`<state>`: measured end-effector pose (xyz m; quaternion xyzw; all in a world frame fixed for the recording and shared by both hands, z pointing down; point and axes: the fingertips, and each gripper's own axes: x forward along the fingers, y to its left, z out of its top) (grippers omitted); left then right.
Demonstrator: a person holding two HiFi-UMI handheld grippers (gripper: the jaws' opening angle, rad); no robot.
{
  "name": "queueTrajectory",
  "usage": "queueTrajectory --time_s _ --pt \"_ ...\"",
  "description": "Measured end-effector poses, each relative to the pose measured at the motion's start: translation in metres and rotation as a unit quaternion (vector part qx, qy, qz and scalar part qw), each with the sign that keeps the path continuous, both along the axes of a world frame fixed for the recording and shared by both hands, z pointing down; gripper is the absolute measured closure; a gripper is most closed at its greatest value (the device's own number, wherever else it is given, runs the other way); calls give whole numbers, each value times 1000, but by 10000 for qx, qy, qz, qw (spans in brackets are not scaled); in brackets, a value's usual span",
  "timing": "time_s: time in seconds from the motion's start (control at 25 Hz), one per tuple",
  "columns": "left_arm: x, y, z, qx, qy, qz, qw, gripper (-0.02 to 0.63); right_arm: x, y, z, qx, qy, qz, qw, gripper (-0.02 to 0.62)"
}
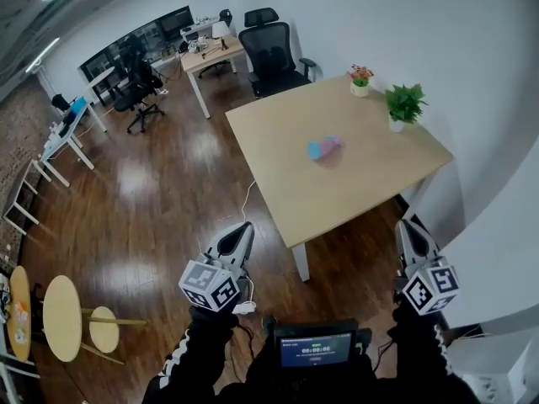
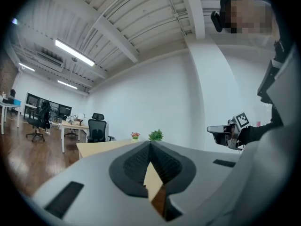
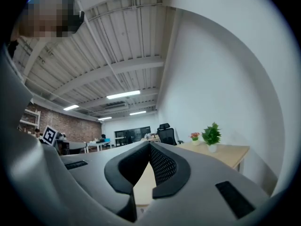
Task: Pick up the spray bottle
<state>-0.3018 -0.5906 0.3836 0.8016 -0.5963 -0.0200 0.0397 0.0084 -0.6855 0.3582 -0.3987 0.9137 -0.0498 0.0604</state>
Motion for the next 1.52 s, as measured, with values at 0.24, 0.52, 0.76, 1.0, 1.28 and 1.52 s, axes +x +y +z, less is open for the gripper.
queueTrajectory --time_s 0.24,0.52,0.76,1.0,1.28,1.52 --pt "-178 -111 19 -45 -33 268 9996 604 -186 -106 7 -79 41 179 9998 594" --pt "-305 -234 17 -120 156 972 9951 604 -343 -215 15 -379 349 285 9983 594" --pt "-328 -363 15 -193 -34 1122 9935 604 -379 -335 25 -452 304 371 9978 542" --pt "-340 -480 1 -347 -167 1398 9894 603 -394 -433 22 -595 118 698 9957 537" --pt "-405 -630 24 -671 -98 2092 9755 597 -470 -539 37 -1224 229 823 9888 537" --pt "-477 -774 60 -1103 -410 2853 9512 592 -546 -655 78 -2186 -104 1389 9658 457"
